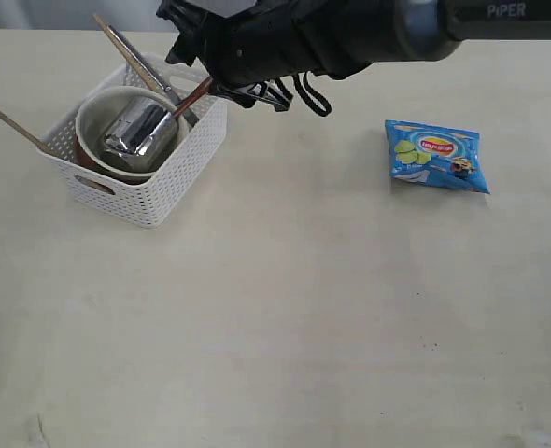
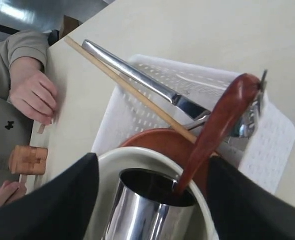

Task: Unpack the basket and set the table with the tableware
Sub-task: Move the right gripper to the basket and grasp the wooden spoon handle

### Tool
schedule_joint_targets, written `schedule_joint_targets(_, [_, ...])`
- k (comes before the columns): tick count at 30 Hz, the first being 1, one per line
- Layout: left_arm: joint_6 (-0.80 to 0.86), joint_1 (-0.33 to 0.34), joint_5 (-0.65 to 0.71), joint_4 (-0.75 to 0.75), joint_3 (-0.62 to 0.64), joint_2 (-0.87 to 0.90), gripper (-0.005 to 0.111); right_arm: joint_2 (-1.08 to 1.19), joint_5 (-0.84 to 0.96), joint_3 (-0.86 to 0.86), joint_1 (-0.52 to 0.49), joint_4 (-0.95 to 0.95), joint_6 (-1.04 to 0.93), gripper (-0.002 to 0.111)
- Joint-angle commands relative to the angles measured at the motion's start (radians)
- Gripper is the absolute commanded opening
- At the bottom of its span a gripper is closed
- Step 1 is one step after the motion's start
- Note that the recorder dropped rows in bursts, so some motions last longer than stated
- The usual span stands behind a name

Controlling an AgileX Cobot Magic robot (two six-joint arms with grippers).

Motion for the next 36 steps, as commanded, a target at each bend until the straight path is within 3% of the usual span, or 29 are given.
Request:
schedule_joint_targets(1, [0.002, 0.003, -0.005, 0.007, 0.002, -0.001, 0.0, 0.0, -0.017, -0.003, 0.002, 0.017, 0.002, 0.06])
schedule_joint_targets(36, [0.002, 0.003, -0.005, 0.007, 0.002, -0.001, 0.0, 0.0, -0.109, -0.003, 0.051, -0.022, 0.035, 0.06])
